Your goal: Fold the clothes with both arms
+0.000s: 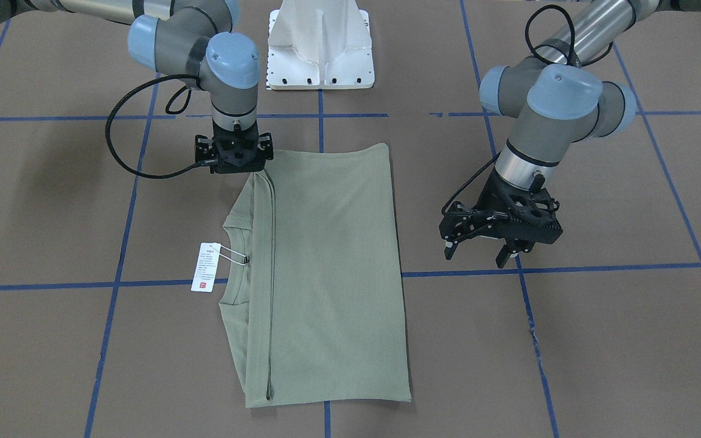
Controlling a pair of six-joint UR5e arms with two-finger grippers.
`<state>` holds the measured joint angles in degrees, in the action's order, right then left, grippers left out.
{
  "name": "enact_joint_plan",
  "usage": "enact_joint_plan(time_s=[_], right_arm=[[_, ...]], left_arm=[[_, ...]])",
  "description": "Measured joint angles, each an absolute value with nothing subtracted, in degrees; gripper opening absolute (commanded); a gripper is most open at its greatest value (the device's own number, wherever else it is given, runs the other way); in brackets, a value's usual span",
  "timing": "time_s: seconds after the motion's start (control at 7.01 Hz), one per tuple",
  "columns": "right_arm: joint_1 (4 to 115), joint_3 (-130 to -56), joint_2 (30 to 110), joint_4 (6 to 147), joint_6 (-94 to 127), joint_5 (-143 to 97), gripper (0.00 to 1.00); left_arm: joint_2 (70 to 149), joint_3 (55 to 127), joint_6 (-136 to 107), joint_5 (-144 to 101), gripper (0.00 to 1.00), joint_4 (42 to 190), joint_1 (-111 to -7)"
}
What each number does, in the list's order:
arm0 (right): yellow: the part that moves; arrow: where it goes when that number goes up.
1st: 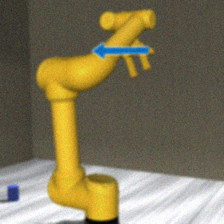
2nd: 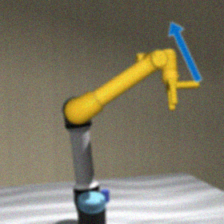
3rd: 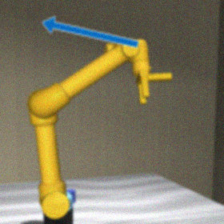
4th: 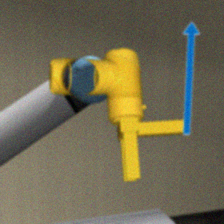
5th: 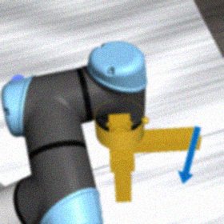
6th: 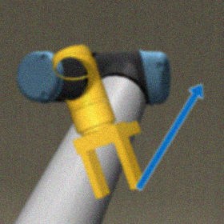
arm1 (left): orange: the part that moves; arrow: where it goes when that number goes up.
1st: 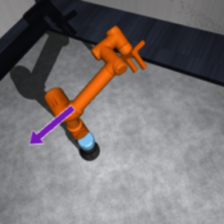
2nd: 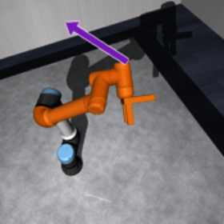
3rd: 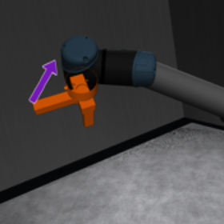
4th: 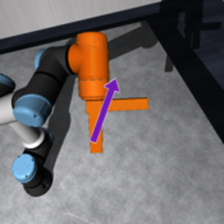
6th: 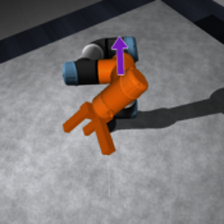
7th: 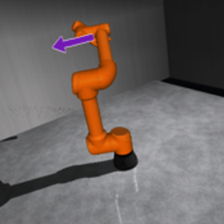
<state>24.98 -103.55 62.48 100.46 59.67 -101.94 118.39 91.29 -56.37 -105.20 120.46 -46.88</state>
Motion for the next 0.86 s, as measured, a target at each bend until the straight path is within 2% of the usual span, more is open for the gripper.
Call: enact_joint_plan(time_s=[0.43, 0.57, 0.86], right_arm=[[27.0, -108.5, 66.9, 100.3, 58.0, -101.9, 1.0], [27.9, -108.2, 64.9, 100.2, 56.7, -101.9, 1.0], [28.2, -101.9, 57.9, 99.5, 55.6, -101.8, 1.0]], left_arm=[[118.8, 91.3, -56.5, -106.9, 1.0, 120.3, -46.8], [118.8, 91.2, -56.5, -107.1, 1.0, 120.4, -46.8], [118.7, 91.1, -56.1, -107.2, 1.0, 120.5, -46.9]])
